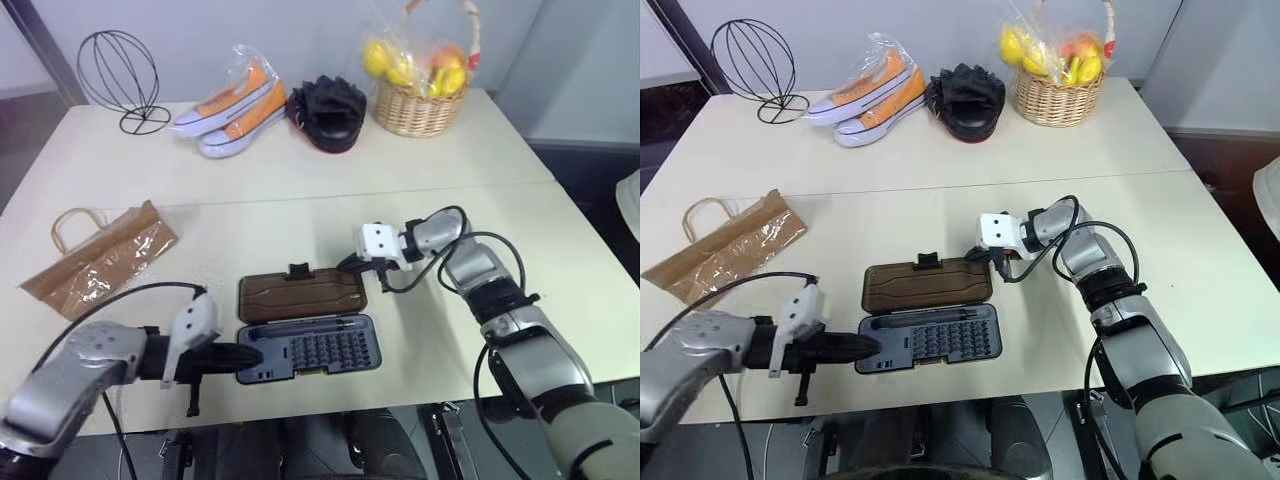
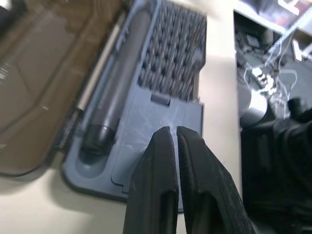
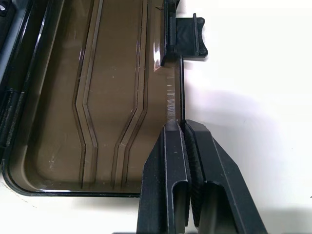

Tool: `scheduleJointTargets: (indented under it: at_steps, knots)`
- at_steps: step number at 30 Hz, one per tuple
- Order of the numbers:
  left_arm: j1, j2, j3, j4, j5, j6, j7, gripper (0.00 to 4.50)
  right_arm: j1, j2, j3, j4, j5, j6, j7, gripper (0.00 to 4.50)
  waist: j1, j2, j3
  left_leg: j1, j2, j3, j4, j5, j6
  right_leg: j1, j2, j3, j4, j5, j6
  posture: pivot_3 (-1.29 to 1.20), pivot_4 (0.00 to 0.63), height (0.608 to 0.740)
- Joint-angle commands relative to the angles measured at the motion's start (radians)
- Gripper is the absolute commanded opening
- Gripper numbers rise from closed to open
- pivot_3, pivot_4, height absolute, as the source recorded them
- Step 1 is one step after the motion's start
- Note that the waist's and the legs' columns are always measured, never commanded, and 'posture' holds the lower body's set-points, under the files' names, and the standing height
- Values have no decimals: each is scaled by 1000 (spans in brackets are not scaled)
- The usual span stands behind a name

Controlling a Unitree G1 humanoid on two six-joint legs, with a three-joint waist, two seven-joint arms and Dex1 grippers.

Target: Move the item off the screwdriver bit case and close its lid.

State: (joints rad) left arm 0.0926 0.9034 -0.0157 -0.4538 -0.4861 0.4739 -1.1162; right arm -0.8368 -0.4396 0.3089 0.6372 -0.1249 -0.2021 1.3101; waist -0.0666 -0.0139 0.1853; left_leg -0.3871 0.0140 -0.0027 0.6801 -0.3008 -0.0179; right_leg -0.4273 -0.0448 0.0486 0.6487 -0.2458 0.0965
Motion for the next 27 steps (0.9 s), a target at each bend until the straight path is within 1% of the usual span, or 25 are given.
scheduleJointTargets:
  at_steps: [1, 7, 14, 17, 19, 20, 21, 22, 25, 27]
  knots:
    - [-25, -34, -43, 34, 69, -70, 24, 87, -29, 12, 10, 17, 2, 3, -6, 0, 0, 0, 0, 0, 0, 0, 0, 0, 0, 0, 0, 0, 0, 0, 0, 0, 150, 740]
    - [-39, -72, -80, 96, 130, -116, 45, 87, -38, 15, 21, 39, -12, -12, -7, 0, -1, 0, 0, 1, 0, 0, 0, 0, 0, 1, 0, 0, 1, 0, 0, 0, 150, 740]
    - [-11, -75, -87, 109, 132, -128, 50, 87, -59, 18, 37, 56, -31, 4, -15, 0, -1, 0, 0, 9, 1, 0, -1, 0, 0, 8, 0, 0, 1, 0, 0, 0, 150, 740]
    - [-4, -74, -91, 110, 135, -131, 54, 0, -65, 22, 45, 69, -40, 15, -19, 950, -2, 0, 0, 14, 1, 0, -2, 0, 0, 13, 0, 0, 0, -2, -3, 0, 150, 740]
    - [2, -71, -95, 111, 140, -138, 54, 0, -64, 21, 51, 66, -36, 62, 6, 1822, -1, 0, 0, 14, 1, 0, -2, 0, 0, 13, -1, 0, 0, -2, -3, 0, 150, 740]
    - [8, -68, -98, 112, 145, -144, 53, 0, -57, 16, 60, 56, -34, 58, 27, 2157, -1, 0, 0, 14, 1, 0, -2, 0, 0, 13, -1, 0, 0, -2, -3, 0, 150, 740]
    - [11, -67, -100, 113, 149, -148, 53, 0, -51, 12, 66, 48, -33, 53, 42, 2676, -1, 0, -1, 14, 1, 0, -2, 0, 0, 14, -1, 0, 0, -2, -3, 0, 150, 740]
    - [14, -65, -101, 113, 151, -152, 51, 0, -48, 11, 70, 48, -42, 20, 28, 3065, -1, 0, -1, 14, 1, 0, -2, 0, 0, 14, -1, 0, -1, -2, -3, 0, 150, 740]
    - [22, -62, -102, 112, 152, -158, 49, 0, -53, 19, 71, 63, -59, 30, -12, 4432, -1, 1, -1, 16, 1, 0, -3, 0, 0, 15, -1, 0, -1, -2, -3, 0, 150, 740]
    - [37, -60, -99, 102, 152, -165, 50, 0, -55, 25, 72, 72, -54, 31, -10, 4432, -2, 1, -2, 16, 1, 0, -3, 0, 0, 16, -1, 0, -1, -2, -4, 0, 150, 740]
